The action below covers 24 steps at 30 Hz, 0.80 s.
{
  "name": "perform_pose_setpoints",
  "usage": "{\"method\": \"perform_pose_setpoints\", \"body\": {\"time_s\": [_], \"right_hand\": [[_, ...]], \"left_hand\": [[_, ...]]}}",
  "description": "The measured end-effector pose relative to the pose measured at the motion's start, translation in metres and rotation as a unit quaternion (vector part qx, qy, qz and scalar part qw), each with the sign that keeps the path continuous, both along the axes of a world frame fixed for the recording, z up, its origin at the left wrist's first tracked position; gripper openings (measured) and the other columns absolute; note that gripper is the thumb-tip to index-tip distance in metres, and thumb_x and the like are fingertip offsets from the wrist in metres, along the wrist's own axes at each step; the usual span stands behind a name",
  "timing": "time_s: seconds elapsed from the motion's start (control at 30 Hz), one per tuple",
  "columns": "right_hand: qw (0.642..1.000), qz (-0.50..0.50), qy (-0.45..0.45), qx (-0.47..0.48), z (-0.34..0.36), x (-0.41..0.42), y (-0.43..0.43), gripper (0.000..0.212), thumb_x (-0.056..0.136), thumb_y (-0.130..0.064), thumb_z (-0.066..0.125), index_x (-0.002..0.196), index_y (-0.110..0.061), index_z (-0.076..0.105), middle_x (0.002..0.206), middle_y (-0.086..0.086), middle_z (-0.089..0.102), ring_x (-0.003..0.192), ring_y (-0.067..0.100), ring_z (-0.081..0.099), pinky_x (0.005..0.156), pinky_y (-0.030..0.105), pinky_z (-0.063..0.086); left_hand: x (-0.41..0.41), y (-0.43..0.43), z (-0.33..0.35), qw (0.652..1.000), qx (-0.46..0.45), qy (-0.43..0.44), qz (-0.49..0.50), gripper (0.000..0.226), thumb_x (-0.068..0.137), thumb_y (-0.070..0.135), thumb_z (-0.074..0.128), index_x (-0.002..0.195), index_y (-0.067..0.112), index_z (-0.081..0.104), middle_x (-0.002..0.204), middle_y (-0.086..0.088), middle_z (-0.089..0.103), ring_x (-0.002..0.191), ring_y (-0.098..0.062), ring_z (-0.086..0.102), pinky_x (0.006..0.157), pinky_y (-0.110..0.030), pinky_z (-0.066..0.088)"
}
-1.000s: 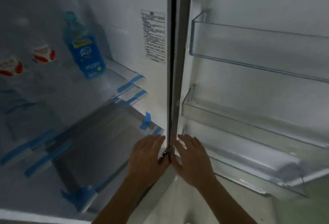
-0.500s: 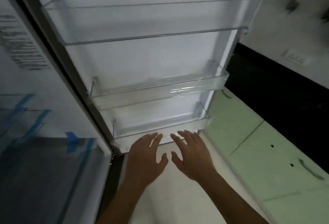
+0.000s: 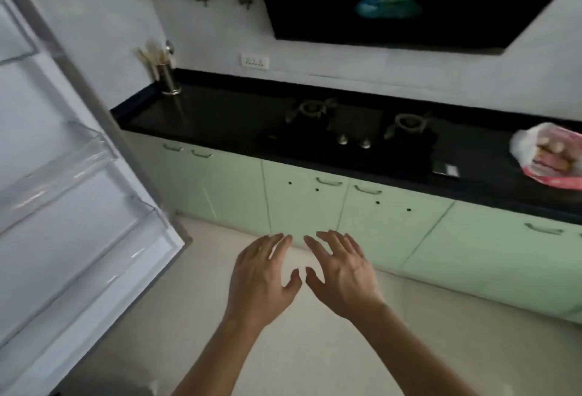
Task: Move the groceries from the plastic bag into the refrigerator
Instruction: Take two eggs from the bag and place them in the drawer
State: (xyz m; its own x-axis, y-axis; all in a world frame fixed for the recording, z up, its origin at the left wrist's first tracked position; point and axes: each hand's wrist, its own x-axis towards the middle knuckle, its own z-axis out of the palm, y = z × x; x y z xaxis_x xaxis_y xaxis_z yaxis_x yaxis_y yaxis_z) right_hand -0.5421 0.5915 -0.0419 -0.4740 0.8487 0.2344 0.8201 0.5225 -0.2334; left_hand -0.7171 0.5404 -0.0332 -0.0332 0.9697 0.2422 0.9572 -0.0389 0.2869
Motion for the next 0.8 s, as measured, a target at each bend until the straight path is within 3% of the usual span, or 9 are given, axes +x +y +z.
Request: {"method": "perform_pose_setpoints", "body": {"time_s": [0.43,0.8], "right_hand": [[0.966,-0.258,0.019,-0.001,-0.014,0.27,-0.113,0.053,0.083,-0.044,0.057,0.131,-0.021,0.058,0.127,0.006,0.063,0.12,0.028,0.058,0.106,0.044,0.045],[0.919,-0.392,0.029,0.002,-0.018,0.373,-0.171,0.055,0.085,-0.046,0.058,0.134,-0.021,0.058,0.127,0.007,0.063,0.122,0.028,0.057,0.107,0.045,0.044]], "left_hand": [[0.268,-0.014,-0.008,0.963,-0.034,0.025,-0.266,0.061,0.08,0.05,0.047,0.132,0.021,0.059,0.13,0.005,0.063,0.121,-0.016,0.057,0.101,-0.033,0.047],[0.386,-0.034,-0.007,0.917,-0.037,0.061,-0.393,0.062,0.08,0.049,0.047,0.134,0.021,0.057,0.132,0.003,0.062,0.121,-0.018,0.057,0.1,-0.035,0.048]]}}
